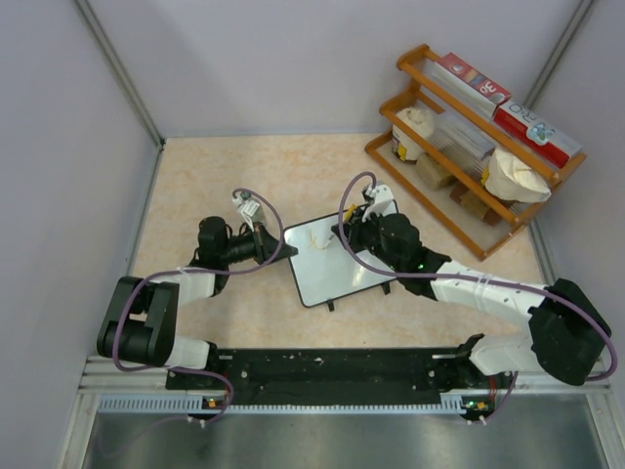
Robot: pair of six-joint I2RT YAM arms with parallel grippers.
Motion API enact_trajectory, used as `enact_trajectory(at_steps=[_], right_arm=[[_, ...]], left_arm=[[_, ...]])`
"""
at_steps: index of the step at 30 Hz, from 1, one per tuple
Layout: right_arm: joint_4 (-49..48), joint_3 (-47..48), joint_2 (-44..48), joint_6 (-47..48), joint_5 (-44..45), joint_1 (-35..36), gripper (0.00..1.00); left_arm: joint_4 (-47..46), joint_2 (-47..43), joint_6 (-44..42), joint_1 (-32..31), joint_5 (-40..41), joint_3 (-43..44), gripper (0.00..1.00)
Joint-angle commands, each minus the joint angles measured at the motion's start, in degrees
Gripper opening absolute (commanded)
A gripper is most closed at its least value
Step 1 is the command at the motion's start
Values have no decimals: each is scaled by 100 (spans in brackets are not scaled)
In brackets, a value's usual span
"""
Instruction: Write a sentence on the whiteboard
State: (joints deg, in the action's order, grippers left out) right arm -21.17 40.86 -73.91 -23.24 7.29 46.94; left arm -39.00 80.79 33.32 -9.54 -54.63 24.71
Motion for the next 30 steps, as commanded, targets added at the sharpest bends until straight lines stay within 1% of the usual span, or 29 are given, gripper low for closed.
enact_trajectory(at_steps=[1,19,30], right_arm=[[87,141,131,74,299,-123,0],[-10,677,-159,118,194,-124,0],[-195,730,-264,57,45,-132,0]], left_arm=[[-99,59,-537,5,348,95,0],[-116,68,-528,5,330,95,0],[-125,68,-528,5,322,95,0]])
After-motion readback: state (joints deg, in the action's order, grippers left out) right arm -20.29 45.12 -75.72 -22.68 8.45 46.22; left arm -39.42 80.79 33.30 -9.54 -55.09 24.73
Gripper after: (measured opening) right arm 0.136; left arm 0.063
